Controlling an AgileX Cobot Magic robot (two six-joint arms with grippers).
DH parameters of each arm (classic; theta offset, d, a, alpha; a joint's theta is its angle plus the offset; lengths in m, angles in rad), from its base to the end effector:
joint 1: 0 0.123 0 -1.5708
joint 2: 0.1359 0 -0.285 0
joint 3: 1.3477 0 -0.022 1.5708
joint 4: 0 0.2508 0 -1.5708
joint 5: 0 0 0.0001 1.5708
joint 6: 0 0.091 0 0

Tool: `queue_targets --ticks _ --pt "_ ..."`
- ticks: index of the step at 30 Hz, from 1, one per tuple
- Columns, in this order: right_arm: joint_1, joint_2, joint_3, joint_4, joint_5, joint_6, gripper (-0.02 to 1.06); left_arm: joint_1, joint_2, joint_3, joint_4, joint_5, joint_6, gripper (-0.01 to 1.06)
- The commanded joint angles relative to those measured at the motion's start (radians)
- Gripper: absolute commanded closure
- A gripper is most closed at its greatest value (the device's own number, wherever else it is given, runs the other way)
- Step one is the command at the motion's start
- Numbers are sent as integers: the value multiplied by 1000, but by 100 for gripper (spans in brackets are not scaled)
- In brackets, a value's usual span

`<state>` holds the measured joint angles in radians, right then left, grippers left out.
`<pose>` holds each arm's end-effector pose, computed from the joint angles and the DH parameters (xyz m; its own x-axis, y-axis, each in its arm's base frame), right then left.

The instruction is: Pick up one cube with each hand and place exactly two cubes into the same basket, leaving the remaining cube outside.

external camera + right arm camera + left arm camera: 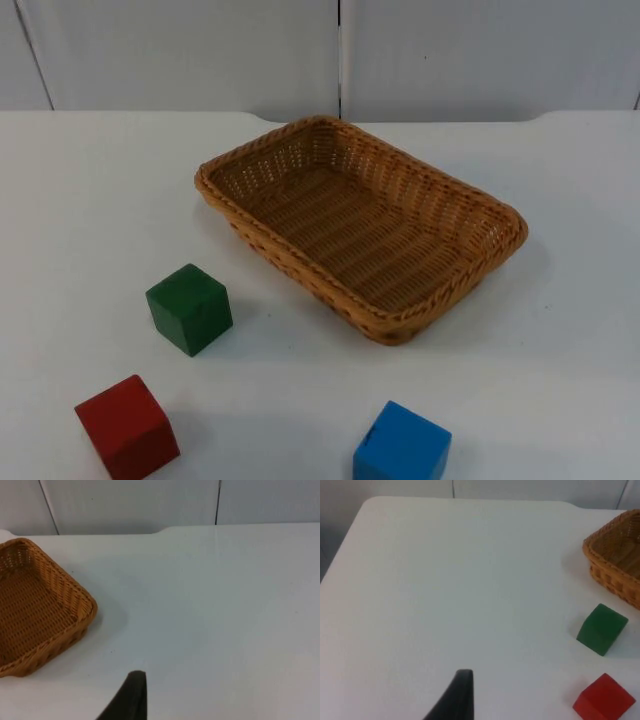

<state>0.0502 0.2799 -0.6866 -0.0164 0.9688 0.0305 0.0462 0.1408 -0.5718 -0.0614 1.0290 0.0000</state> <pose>0.0306 0.0003 0.3347 -0.4573 -0.0017 -0.8893 -0.0285 0.9995 0.0127 0.0123 -0.0042 0.2997 -0.4874 -0.0542 -0.8715 -0.0157 0.9985 -0.0533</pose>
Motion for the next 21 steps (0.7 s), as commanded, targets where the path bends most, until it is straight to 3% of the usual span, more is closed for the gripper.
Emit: queue_targets --ticks 1,21 --pt "-6 38 -24 3 -24 -4 -1 3 30 -13 -40 -29 -8 0" --pt "-6 343 -170 3 -23 -24 -1 3 363 -42 -91 -152 23 0"
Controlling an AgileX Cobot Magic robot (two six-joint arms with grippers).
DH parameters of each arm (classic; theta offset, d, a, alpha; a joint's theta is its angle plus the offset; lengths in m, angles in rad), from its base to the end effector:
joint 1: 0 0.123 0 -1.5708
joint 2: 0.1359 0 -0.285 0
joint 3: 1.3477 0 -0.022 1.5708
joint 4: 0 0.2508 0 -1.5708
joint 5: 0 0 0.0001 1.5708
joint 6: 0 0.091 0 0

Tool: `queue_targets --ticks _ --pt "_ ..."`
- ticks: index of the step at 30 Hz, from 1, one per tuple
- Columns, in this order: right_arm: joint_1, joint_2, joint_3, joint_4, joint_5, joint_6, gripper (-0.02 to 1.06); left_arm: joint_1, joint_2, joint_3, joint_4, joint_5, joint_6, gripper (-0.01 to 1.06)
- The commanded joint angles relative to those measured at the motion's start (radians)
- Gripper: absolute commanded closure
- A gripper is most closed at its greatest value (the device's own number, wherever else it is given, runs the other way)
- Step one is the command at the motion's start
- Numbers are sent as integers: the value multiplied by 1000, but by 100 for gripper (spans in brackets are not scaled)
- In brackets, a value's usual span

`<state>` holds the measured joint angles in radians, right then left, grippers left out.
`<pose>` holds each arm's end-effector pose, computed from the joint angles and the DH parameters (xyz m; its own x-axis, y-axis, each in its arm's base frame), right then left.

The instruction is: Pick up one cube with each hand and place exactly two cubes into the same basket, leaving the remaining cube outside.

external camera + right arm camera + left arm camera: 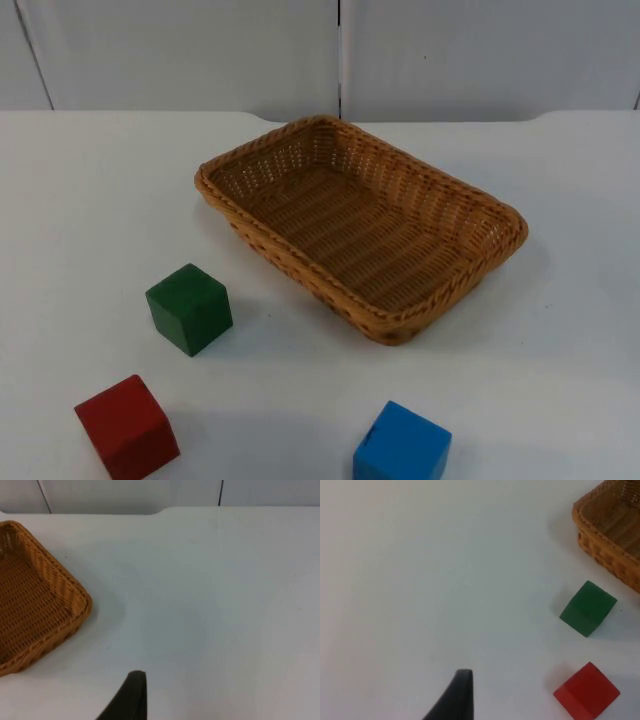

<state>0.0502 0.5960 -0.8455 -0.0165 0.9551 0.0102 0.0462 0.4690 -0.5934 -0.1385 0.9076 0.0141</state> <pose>0.0915 0.0034 0.3643 -0.5790 -0.0284 -0.8148 -0.0388 0.9992 -0.0073 0.0762 -0.0064 0.3015 -0.6380 -0.1006 -0.7635 -0.0078 0.9922 -0.1242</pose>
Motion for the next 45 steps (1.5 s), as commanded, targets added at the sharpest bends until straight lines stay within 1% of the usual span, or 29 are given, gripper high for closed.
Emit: queue_targets --ticks 1,5,7,10,11,13,14,18,19,21,23,24,27,31,35,40,43,45 --pt "-6 27 -11 3 -10 -4 -1 3 35 -20 -14 -31 8 0" --pt "-6 93 -11 6 -18 -37 -1 3 102 -59 -55 -55 66 0" --pt "-6 111 -11 16 -18 -49 -1 3 116 -67 -63 -61 75 0" --pt "-6 155 -11 59 -18 -83 -1 3 166 -86 -67 -67 95 0" --pt "-6 184 -11 94 -20 -114 -1 3 182 -92 -67 -67 100 0" --pt "-6 191 -11 105 -20 -123 -1 3 190 -92 -69 -67 104 0" --pt "-6 222 -11 142 -24 -152 -1 3 212 -94 -82 -72 123 0" --pt "-6 300 -11 230 -38 -229 -1 3 271 -94 -90 -63 165 0" --pt "-6 300 -11 230 -38 -229 -1 3 271 -94 -90 -63 165 0" --pt "-6 333 -11 264 -43 -251 -1 3 301 -94 -103 -58 188 0" --pt "-6 367 -11 292 -44 -274 -1 3 325 -94 -135 -54 236 0" --pt "-6 367 -11 292 -44 -274 -1 3 325 -94 -135 -54 236 0" --pt "-6 405 -11 322 -47 -299 -1 3 362 -94 -197 -50 303 0" --pt "-6 428 -11 324 -47 -299 -1 3 397 -94 -235 -46 334 0" --pt "-6 438 -11 343 -64 -327 -1 3 430 -94 -293 -30 402 0" --pt "-6 438 -11 379 -69 -362 -1 3 445 -94 -334 -23 450 0" --pt "-6 438 -11 402 -69 -385 -1 3 449 -94 -351 -23 458 0" --pt "-2 438 -11 421 -69 -396 -1 -11 449 -94 -358 -22 469 0"
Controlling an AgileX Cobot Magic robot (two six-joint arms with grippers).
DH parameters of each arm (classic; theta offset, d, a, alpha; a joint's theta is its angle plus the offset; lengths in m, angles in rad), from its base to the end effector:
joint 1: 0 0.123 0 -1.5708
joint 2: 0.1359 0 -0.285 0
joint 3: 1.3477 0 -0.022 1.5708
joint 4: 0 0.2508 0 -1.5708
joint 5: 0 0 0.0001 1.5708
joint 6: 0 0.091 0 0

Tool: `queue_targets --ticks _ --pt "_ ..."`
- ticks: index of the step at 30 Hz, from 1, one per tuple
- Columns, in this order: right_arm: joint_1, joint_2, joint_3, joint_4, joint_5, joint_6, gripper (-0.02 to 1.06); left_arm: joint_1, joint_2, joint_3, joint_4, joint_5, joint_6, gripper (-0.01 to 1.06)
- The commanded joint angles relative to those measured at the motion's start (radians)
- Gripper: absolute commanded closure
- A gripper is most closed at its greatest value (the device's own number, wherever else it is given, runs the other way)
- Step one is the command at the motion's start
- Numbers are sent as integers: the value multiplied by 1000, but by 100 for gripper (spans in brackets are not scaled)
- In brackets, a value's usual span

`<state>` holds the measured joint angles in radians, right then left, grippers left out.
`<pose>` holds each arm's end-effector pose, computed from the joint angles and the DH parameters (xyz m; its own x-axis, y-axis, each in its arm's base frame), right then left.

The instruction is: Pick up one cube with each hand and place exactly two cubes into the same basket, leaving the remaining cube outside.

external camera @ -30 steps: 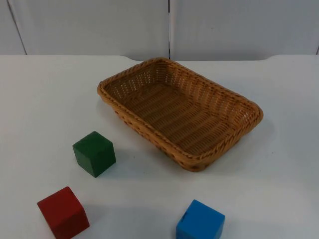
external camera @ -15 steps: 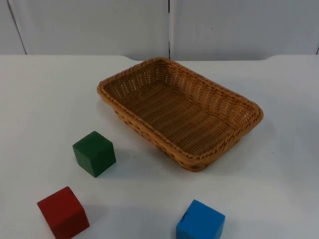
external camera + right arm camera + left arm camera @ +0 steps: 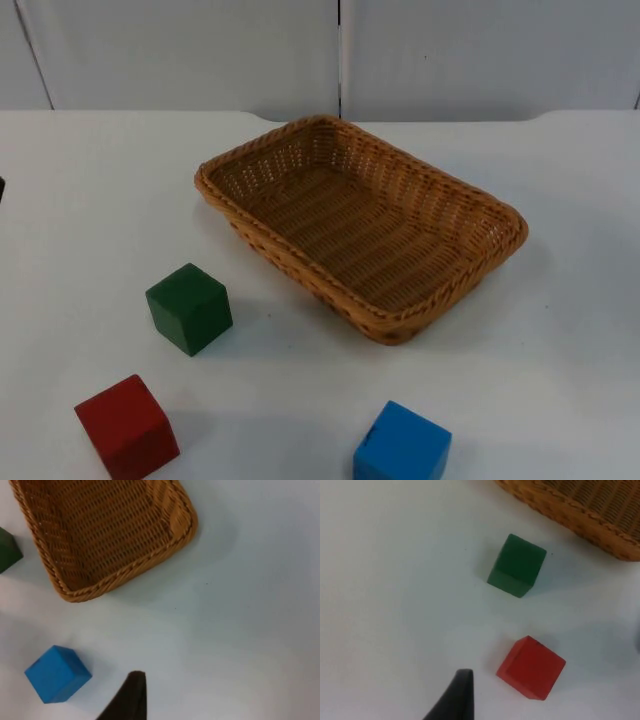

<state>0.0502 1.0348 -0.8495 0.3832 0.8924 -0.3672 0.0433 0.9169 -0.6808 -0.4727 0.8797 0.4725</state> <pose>0.1895 0.0361 0.3118 -0.7828 -0.1535 -0.6030 -0.3118 0.9354 0.1667 0.1594 -0.0251 0.2848 -0.7899 0.1127 -0.6028 0.2846 0.9381 -0.1975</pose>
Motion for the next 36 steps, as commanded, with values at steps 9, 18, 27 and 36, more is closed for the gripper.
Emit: queue_targets --ticks 9,18,27,36 --pt "196 10 -7 3 -66 -24 -1 -133 1 -7 -24 -32 20 0" --pt "479 105 -7 -98 -97 37 -1 -218 37 -7 -8 -32 18 0" --pt "730 260 -7 -279 -139 183 -1 -315 180 -7 48 -58 9 0" --pt "833 386 -7 -300 -203 207 -1 -422 297 -7 163 -115 -58 0"
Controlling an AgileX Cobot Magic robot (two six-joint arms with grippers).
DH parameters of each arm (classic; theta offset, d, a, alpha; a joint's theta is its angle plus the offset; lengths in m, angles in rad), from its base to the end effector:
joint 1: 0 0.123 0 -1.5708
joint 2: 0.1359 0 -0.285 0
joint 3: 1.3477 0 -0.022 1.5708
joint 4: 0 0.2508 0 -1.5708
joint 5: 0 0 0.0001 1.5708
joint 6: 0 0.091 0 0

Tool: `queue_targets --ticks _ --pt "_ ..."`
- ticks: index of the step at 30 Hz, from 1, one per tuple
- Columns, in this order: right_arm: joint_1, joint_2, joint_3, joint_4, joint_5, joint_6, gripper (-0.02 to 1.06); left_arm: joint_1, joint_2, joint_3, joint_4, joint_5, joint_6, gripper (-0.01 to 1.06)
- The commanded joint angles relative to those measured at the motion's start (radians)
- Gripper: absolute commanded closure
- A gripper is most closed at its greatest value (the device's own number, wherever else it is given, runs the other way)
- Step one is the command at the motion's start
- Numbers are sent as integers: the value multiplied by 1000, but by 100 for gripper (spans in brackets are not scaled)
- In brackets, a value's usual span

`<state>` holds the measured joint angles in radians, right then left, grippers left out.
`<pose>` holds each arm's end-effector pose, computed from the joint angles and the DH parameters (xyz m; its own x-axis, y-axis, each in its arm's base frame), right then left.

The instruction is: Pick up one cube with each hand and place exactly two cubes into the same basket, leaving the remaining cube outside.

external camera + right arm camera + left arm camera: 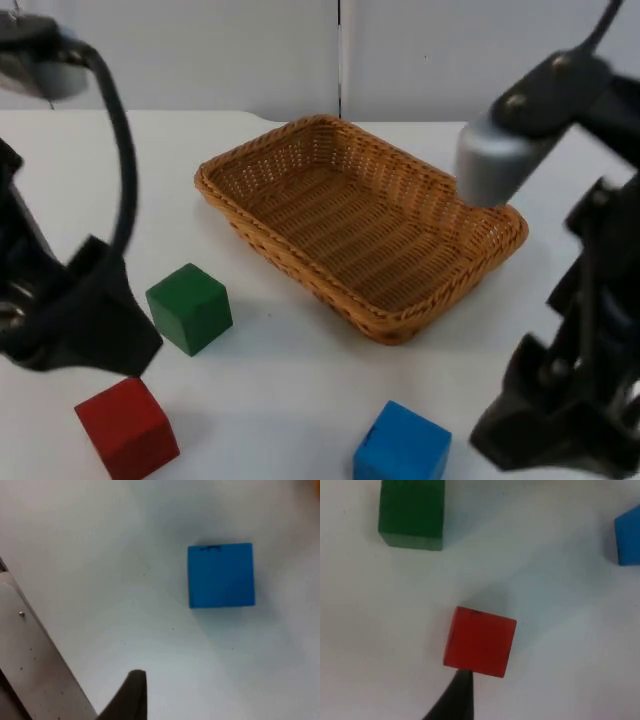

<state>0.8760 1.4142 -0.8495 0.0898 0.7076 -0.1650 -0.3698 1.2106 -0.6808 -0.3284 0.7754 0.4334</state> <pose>0.1632 0.2041 0.2281 -0.5146 -0.7679 -0.3815 -0.8346 0.5507 0.0172 0.1841 -0.0934 0.2310 -0.7662 0.4992 -0.4047 0.5896 0.7965 -0.1339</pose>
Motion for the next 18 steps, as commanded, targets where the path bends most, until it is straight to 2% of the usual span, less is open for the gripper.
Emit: queue_targets --ticks 1,3,8,18 --pt "18 23 -7 -16 -31 19 -1 -22 20 -7 38 -23 -28 0" --pt "31 69 -7 -43 -62 59 -1 -52 54 -7 72 -59 -54 0" --pt "31 135 -7 -65 -100 72 -1 -56 107 -7 93 -99 -65 0" --pt "31 249 -7 -68 -227 72 -1 -56 206 -7 147 -120 -65 0"
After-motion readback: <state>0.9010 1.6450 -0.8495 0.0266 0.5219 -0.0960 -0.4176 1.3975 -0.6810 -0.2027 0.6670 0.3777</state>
